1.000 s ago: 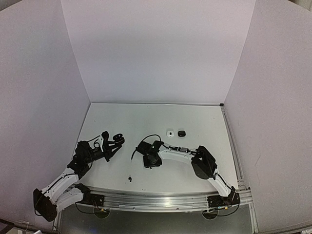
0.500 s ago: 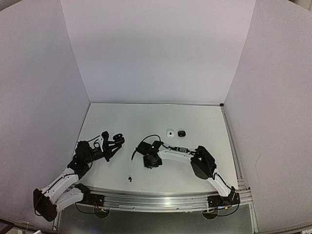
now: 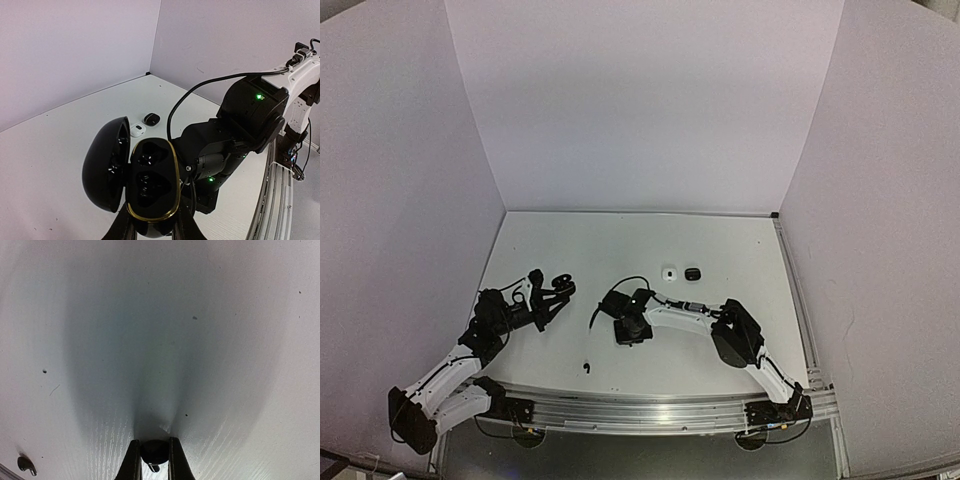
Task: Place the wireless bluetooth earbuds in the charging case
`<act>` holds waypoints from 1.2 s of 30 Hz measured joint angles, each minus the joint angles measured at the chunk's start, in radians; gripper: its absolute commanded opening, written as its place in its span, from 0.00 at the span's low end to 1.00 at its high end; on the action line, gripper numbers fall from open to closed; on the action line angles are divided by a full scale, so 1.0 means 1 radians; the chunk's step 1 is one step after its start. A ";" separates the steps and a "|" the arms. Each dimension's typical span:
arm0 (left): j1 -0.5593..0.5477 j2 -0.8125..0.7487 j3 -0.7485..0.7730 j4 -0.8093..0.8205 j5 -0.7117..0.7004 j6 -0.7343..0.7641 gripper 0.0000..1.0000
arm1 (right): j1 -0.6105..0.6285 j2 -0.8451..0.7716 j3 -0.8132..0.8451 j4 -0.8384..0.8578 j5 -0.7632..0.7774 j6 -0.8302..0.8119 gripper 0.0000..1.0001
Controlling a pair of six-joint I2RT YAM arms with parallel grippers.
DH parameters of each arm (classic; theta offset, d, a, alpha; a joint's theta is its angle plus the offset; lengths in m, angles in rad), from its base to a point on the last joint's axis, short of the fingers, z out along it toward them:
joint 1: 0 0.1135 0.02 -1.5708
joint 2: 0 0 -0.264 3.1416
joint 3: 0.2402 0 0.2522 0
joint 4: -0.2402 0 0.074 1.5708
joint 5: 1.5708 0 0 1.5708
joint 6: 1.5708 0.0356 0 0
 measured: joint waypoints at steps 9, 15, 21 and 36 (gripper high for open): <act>0.000 -0.007 -0.004 0.023 -0.001 0.000 0.00 | 0.000 -0.088 0.032 0.031 0.081 -0.054 0.00; -0.001 -0.032 -0.031 0.109 -0.018 0.001 0.00 | 0.011 -0.390 -0.037 0.279 0.165 -0.184 0.00; -0.001 -0.025 -0.052 0.194 -0.021 0.011 0.00 | 0.086 -0.590 -0.148 0.779 0.155 -0.401 0.00; -0.005 -0.005 -0.054 0.275 0.005 0.124 0.00 | 0.122 -0.327 -0.131 1.161 -0.111 -0.638 0.00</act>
